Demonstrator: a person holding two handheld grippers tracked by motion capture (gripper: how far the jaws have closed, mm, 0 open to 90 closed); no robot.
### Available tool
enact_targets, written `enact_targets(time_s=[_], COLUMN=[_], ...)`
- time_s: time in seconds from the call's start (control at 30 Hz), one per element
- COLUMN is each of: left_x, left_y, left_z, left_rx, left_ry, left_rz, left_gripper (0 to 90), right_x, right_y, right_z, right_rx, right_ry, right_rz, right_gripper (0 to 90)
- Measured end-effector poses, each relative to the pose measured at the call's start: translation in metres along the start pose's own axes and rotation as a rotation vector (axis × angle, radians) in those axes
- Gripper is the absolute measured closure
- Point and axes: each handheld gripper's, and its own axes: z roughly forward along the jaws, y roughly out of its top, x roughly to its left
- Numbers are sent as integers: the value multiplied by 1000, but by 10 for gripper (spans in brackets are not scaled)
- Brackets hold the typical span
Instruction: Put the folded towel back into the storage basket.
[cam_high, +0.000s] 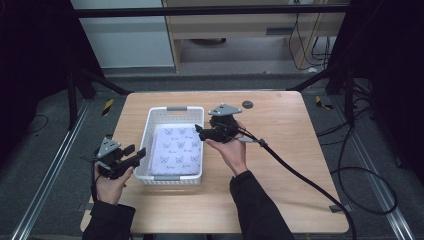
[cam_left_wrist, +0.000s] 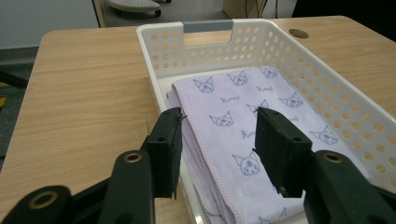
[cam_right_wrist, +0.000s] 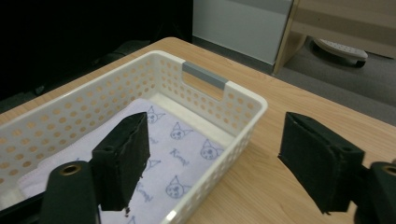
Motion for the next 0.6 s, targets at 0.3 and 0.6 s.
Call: enact_targets(time_s=[0.3,0.6], left_x=[2,3], left_y=[-1,-4], left_z=[-4,-4], left_rx=[-9,1], left_ry=[-11,-11], left_rz=[18,28], left_gripper=[405,353], right_x=[-23,-50], right_y=[-16,-49], right_z=[-45,-88], right_rx=[-30,-43], right_ry=[-18,-56], right_rz=[30,78], right_gripper=[180,168])
